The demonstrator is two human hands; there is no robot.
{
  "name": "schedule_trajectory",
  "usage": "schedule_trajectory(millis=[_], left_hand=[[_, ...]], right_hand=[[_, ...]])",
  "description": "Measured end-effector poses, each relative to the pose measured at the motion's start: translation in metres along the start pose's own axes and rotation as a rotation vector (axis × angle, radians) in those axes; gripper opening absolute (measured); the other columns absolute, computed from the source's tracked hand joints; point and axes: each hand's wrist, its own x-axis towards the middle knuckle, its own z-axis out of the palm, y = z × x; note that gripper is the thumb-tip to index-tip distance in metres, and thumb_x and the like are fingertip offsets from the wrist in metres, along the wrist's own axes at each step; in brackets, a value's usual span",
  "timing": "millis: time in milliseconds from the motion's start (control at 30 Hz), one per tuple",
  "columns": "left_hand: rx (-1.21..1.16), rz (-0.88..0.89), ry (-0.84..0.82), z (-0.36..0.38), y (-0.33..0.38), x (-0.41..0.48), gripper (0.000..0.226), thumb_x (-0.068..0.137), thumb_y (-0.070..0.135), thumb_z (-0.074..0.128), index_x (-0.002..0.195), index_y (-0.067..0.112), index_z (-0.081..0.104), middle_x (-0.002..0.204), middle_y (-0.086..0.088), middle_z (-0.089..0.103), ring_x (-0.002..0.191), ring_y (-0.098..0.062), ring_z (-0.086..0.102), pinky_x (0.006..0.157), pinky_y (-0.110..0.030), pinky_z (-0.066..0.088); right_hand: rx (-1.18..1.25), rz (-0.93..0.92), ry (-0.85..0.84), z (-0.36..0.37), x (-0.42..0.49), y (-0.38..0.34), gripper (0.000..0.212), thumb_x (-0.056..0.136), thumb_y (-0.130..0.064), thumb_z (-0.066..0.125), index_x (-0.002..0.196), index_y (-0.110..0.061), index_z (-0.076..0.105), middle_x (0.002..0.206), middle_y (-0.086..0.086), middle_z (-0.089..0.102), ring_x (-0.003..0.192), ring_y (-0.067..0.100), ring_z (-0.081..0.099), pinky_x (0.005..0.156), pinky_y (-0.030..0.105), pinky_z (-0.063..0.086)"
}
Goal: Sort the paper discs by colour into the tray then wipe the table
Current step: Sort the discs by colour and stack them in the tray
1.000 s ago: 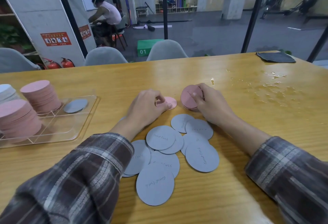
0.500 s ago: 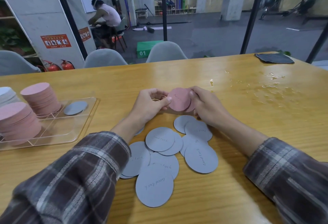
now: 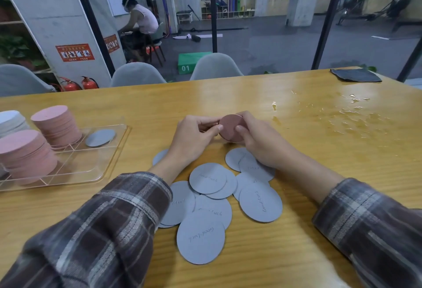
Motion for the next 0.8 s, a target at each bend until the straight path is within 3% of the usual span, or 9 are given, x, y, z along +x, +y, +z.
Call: schedule_trajectory(millis=[233, 400, 500, 600, 700, 800], left_hand=[[0.062, 0.009, 0.012, 0.003, 0.001, -0.004, 0.021, 0.094, 0.011, 0.075, 0.115, 0.015, 0.080, 0.097, 0.017, 0.074, 0.081, 0.017, 0.067, 0.074, -0.003, 0.048], [0.000, -0.065, -0.006, -0.013, 0.004, -0.002, 0.017, 0.092, 0.012, 0.078, 0.108, 0.015, 0.083, 0.090, 0.003, 0.081, 0.080, -0.011, 0.077, 0.080, -0.028, 0.063], [0.010, -0.092, -0.015, -0.036, 0.004, 0.001, 0.016, 0.091, 0.014, 0.080, 0.106, 0.011, 0.081, 0.085, -0.003, 0.080, 0.078, -0.019, 0.078, 0.082, -0.040, 0.065], [0.013, -0.102, 0.004, -0.062, 0.006, -0.001, 0.013, 0.090, 0.009, 0.080, 0.103, 0.008, 0.079, 0.082, -0.008, 0.079, 0.076, -0.024, 0.078, 0.080, -0.038, 0.065], [0.034, -0.116, 0.019, -0.091, 0.005, -0.009, 0.012, 0.090, 0.009, 0.080, 0.101, 0.007, 0.076, 0.081, -0.009, 0.079, 0.074, -0.022, 0.078, 0.078, -0.037, 0.065], [0.086, -0.116, 0.080, -0.122, 0.000, -0.021, 0.010, 0.088, 0.011, 0.081, 0.097, 0.009, 0.077, 0.082, -0.005, 0.079, 0.071, -0.019, 0.078, 0.076, -0.037, 0.065]], right_hand=[[-0.155, 0.010, 0.032, 0.003, -0.002, 0.001, 0.027, 0.109, -0.016, 0.037, 0.129, -0.009, 0.052, 0.115, 0.010, 0.063, 0.102, 0.031, 0.057, 0.087, 0.046, 0.047], [-0.034, 0.028, 0.058, -0.005, 0.002, -0.008, 0.020, 0.106, -0.014, 0.048, 0.121, -0.010, 0.060, 0.104, 0.003, 0.069, 0.093, 0.021, 0.061, 0.068, 0.019, 0.040], [0.021, 0.000, 0.079, -0.005, 0.010, -0.022, 0.013, 0.103, -0.016, 0.056, 0.113, -0.012, 0.063, 0.099, -0.003, 0.071, 0.092, 0.017, 0.065, 0.070, 0.008, 0.042], [0.010, -0.045, 0.066, -0.001, 0.020, -0.040, 0.010, 0.101, -0.020, 0.061, 0.107, -0.017, 0.068, 0.096, -0.005, 0.072, 0.079, 0.006, 0.061, 0.067, 0.013, 0.040], [0.007, -0.062, 0.048, 0.007, 0.031, -0.061, 0.010, 0.099, -0.024, 0.064, 0.106, -0.021, 0.070, 0.097, -0.003, 0.073, 0.078, 0.010, 0.058, 0.068, 0.024, 0.040], [-0.011, -0.092, 0.046, 0.022, 0.043, -0.087, 0.011, 0.098, -0.028, 0.065, 0.106, -0.022, 0.070, 0.097, -0.005, 0.073, 0.080, 0.013, 0.059, 0.064, 0.016, 0.040]])
